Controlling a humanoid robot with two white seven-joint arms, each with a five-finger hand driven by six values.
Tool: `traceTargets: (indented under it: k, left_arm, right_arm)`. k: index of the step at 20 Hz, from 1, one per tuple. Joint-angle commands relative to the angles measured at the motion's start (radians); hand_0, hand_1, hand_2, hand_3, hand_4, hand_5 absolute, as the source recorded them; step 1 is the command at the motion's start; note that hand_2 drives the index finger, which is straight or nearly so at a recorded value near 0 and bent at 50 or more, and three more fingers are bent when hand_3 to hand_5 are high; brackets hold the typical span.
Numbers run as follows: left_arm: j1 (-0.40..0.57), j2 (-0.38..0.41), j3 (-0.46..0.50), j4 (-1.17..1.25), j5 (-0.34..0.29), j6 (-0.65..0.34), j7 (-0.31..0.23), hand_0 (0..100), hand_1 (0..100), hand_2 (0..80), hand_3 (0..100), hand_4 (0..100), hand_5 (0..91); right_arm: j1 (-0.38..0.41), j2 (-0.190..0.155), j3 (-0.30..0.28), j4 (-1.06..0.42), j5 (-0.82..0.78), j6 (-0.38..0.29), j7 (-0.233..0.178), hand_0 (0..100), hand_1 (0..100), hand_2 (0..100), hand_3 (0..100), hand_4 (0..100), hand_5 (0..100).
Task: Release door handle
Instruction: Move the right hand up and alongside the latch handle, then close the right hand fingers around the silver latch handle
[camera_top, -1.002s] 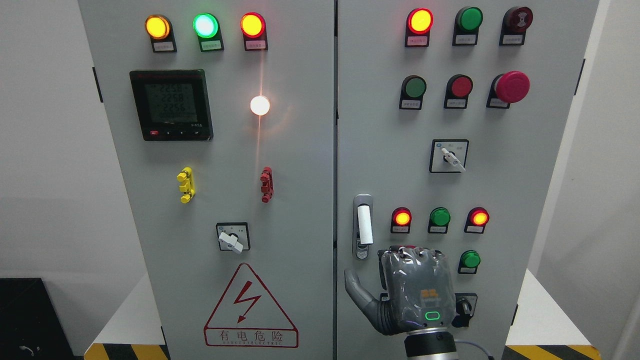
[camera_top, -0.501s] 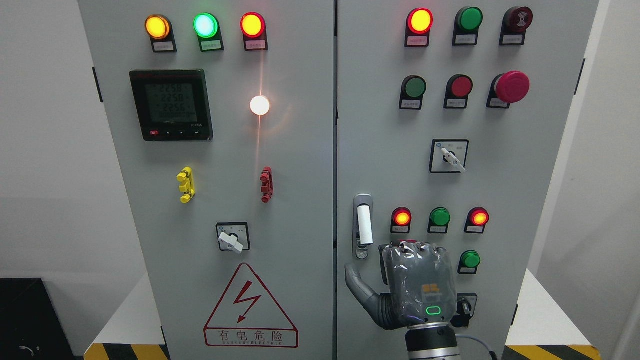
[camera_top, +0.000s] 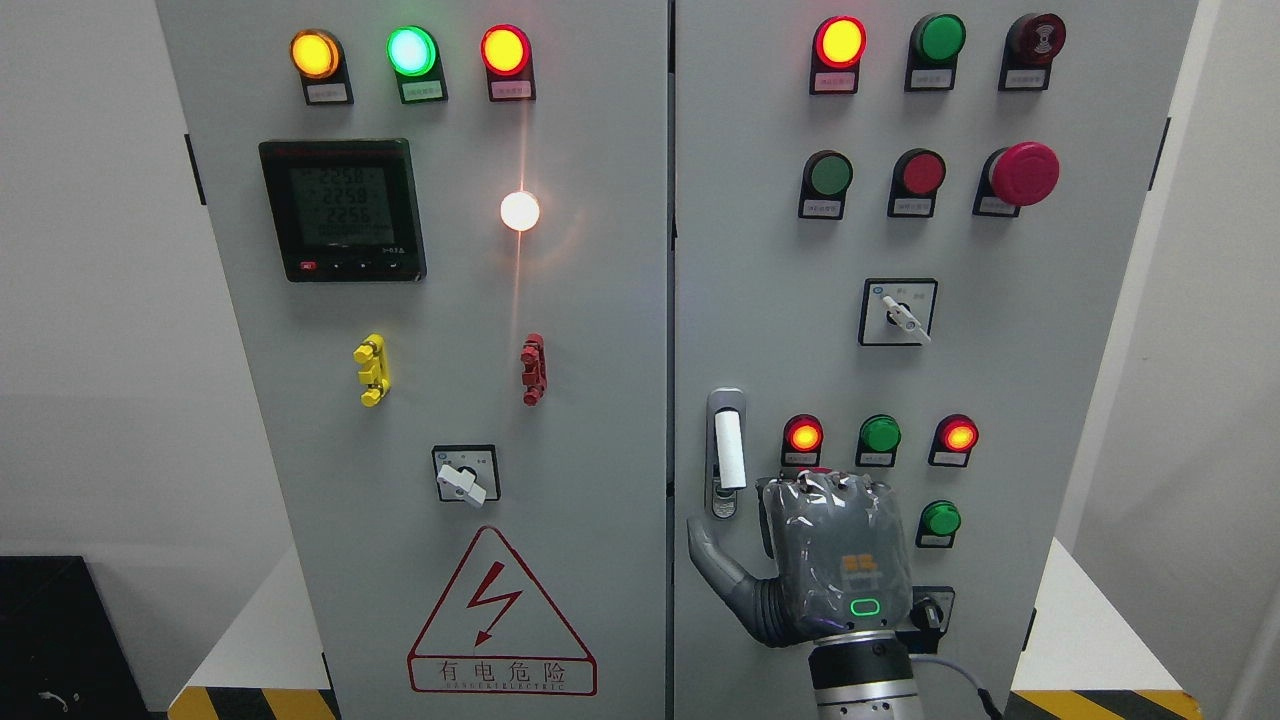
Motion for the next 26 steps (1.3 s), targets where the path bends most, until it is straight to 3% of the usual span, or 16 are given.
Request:
traceTargets:
  k: [1, 26]
  left_arm:
    - [0.000, 0.000, 0.000, 0.001, 0.000, -0.001, -0.001, 12, 56, 0.0, 0, 0, 0.0]
    - [0.000, 0.000, 0.000, 0.000, 0.000, -0.001, -0.001, 12, 56, 0.0, 0, 0, 0.0]
  right_arm:
    - [-0.020, 0.002, -0.002, 0.029, 0.002, 0.002, 0.004, 27, 23, 98, 100, 100, 100]
    - [-0.062, 0.005, -0.022, 0.067, 0.002, 0.025, 0.008, 33, 25, 98, 100, 100, 100]
